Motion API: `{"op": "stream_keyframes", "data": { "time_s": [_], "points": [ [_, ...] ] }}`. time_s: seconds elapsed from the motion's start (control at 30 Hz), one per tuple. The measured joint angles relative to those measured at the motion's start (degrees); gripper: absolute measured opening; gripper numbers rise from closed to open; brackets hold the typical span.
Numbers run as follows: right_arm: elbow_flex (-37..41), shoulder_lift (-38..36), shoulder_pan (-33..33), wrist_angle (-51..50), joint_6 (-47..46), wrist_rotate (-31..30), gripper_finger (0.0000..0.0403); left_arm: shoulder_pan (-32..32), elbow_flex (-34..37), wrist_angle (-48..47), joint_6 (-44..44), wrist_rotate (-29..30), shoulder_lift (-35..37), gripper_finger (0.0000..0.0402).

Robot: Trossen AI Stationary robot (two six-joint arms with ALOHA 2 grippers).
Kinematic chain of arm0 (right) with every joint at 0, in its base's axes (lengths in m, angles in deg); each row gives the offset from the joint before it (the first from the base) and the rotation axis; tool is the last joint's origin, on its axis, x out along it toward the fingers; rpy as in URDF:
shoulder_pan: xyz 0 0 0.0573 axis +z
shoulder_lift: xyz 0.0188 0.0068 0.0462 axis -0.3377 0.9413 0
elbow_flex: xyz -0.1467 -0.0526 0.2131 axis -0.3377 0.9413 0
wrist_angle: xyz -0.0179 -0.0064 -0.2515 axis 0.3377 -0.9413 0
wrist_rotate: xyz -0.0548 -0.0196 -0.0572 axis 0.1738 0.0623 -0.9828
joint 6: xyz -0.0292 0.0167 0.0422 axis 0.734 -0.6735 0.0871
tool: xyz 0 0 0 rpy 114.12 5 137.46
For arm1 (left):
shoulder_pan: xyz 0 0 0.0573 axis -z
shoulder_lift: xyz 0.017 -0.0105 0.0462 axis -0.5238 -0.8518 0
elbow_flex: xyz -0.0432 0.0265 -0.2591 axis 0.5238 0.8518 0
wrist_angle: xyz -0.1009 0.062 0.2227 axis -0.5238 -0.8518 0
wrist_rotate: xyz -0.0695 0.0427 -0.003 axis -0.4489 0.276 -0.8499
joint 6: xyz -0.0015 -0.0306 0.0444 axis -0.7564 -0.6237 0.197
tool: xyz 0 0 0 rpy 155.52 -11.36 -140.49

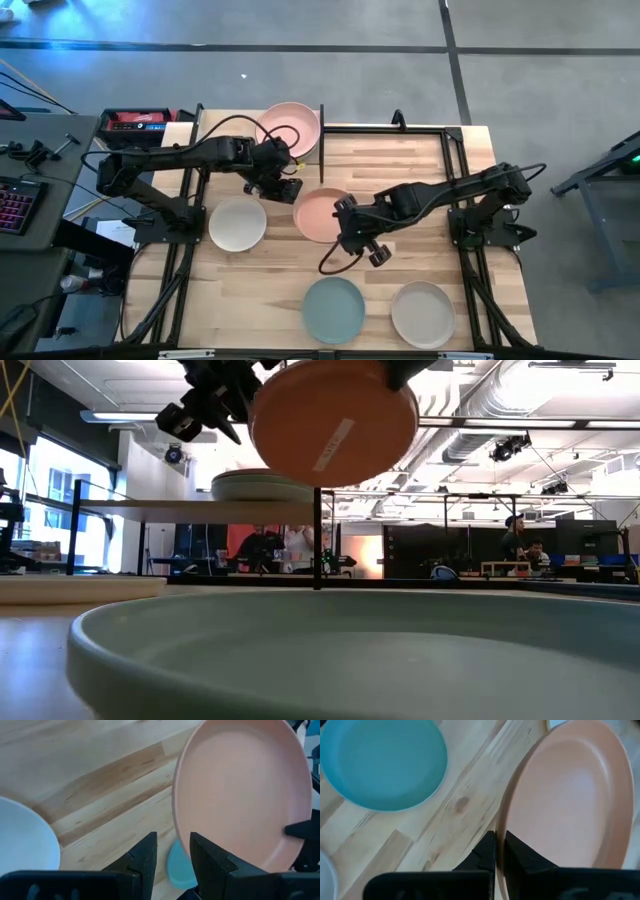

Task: Place and stack plates onto a shelf
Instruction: Put the orange plate on the shelf

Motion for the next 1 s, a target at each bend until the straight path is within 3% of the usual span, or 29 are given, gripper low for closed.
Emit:
{"op": "stream_keyframes", "data": {
  "time_s": [0.6, 1.0],
  "points": [
    [-0.1, 0.0, -0.5, 4.3, 0.7, -3.1, 0.0000, 0.0, 0.0, 0.0, 0.0, 0.3, 0.0, 0.0101],
    [-2.3, 0.0, -0.5, 3.9, 0.8, -3.6, 0.0000, -0.2, 0.0, 0.1, 0.9, 0.6, 0.0, 0.0018]
  ]
}}
